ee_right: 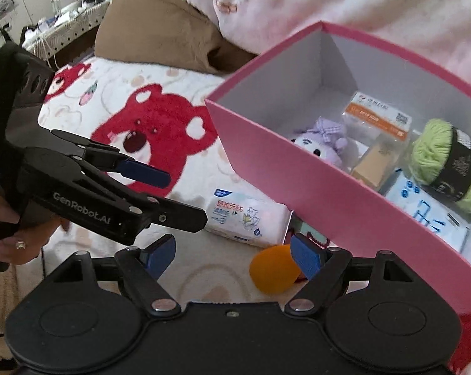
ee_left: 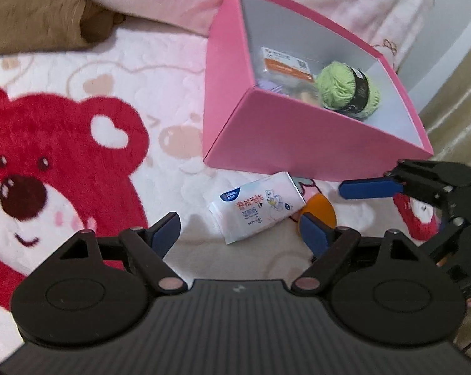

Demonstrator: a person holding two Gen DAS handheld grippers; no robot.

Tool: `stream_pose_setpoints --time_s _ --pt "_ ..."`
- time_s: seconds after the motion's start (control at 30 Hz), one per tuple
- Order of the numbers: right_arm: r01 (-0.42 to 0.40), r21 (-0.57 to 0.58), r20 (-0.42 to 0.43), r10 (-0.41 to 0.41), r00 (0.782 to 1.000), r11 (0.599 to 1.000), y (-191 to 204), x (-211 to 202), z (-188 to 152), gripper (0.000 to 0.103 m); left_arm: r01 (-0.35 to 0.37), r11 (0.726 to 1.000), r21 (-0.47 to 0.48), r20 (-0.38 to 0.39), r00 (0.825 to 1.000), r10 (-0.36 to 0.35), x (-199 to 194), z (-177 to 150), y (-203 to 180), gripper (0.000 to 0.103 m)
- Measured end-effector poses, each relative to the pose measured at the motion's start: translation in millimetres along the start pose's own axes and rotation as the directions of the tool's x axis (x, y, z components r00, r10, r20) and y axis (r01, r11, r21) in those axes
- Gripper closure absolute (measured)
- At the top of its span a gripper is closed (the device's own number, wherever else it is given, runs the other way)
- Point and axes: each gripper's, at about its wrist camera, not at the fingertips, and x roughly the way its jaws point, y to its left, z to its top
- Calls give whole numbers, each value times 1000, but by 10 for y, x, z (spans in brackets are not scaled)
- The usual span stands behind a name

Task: Organize objects
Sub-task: 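Withdraw the right tool and move it to the white wet-wipe pack, then close the right tool on the white wipe pack and lift it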

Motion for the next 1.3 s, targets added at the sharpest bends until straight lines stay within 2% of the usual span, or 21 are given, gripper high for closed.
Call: stream_pose_setpoints --time_s 0.13,0.23,0.3,0.37,0.43,0.53,0.7,0.8,0.9,0.97,1.07,1.17,1.3 --pt "7 -45 -28 -8 1000 999 27 207 3 19 20 999 -42 4 1000 -20 143 -78 70 22" --pt "75 -160 -46 -83 995 984 111 350 -30 19 22 997 -74 21 1000 -21 234 -93 95 23" --pt "96 -192 -61 -110 992 977 119 438 -42 19 50 994 -101 56 997 -45 258 -96 123 26" --pt "96 -181 -81 -112 990 979 95 515 -42 19 62 991 -119 45 997 -57 299 -83 146 35" --pt "99 -174 -83 -115 990 980 95 550 -41 18 51 989 -136 11 999 -50 314 -72 170 49" --pt "71 -160 -72 -84 994 985 97 541 -34 18 94 986 -141 16 996 -93 289 -61 184 63" --pt "55 -143 -61 -65 996 988 119 504 45 32 70 988 -135 10 998 -70 264 -67 172 63" --pt "20 -102 -47 -24 999 995 115 461 68 41 62 987 -151 11 998 -61 124 -65 234 63" --pt "-28 -89 -48 24 999 996 177 454 68 47 6 987 -159 20 1000 -3 -8 -85 307 63" --pt "-11 -136 -48 4 999 991 286 472 60 51 -9 985 -172 34 999 15 -26 -90 361 65" --pt "26 -164 -50 -35 998 986 376 523 64 51 -15 980 -199 17 1000 19 37 -83 438 66" --pt "84 -172 -61 -96 994 981 377 607 74 50 -46 984 -172 7 999 47 100 -118 444 66" --pt "68 -143 -69 -78 995 987 359 674 93 45 -12 982 -186 15 1000 15 114 -130 446 66"
